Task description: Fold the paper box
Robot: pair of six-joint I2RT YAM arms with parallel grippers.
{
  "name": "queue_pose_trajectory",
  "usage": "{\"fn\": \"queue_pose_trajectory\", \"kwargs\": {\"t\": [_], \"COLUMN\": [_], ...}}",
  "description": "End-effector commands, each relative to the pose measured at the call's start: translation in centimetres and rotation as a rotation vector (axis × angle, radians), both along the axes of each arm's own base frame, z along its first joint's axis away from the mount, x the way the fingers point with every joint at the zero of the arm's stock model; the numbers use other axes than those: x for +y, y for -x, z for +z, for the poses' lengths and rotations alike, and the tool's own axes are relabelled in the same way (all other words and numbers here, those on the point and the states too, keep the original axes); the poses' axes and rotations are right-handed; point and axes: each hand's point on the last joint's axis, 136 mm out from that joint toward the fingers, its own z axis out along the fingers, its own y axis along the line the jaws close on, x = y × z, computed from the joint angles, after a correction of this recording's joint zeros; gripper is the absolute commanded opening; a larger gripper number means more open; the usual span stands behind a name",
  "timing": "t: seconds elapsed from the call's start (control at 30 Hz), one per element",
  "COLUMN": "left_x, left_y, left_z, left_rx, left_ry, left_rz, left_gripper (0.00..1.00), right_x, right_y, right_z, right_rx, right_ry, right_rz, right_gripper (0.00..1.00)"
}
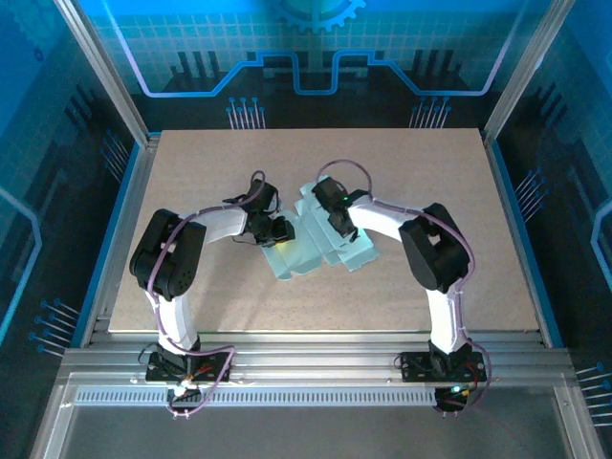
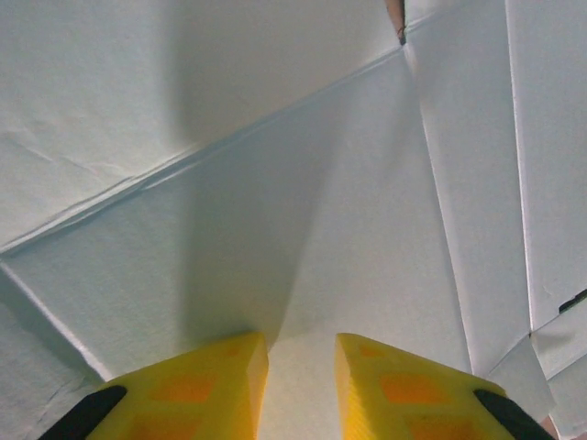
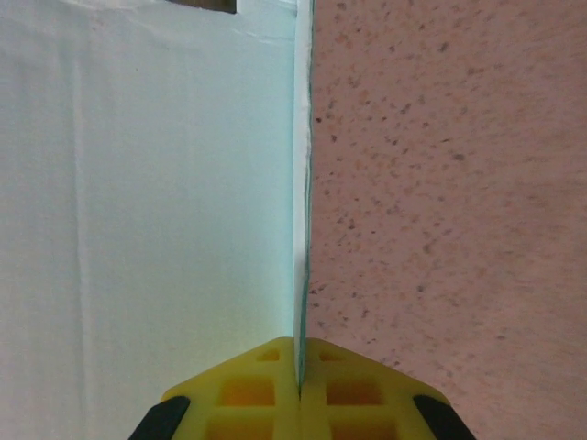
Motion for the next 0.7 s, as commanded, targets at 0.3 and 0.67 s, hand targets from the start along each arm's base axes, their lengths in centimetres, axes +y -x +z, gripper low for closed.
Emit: {"fn": "queue_pose_trajectory", "kwargs": {"t": [0.3,0.67], "left_x": [1.3,1.4], "left_y": [1.8,1.8], "left_z": [-0.9,-1.0], "left_rx": [0.06,0.064], "left_ry": [-0.052,-0.058], "left_rz": [-0.002,-0.008], "left_gripper": [0.29,0.29], "right_x": [-0.4,-1.0], "right_y": [0.2,-0.8], "right_z": [2.3,0.2], "right_rx": [0.21,0.304], "right_ry": [-0.554,-0.649], "right_rz": [-0.051,-0.049], "right_gripper": [0.47,0.45]}}
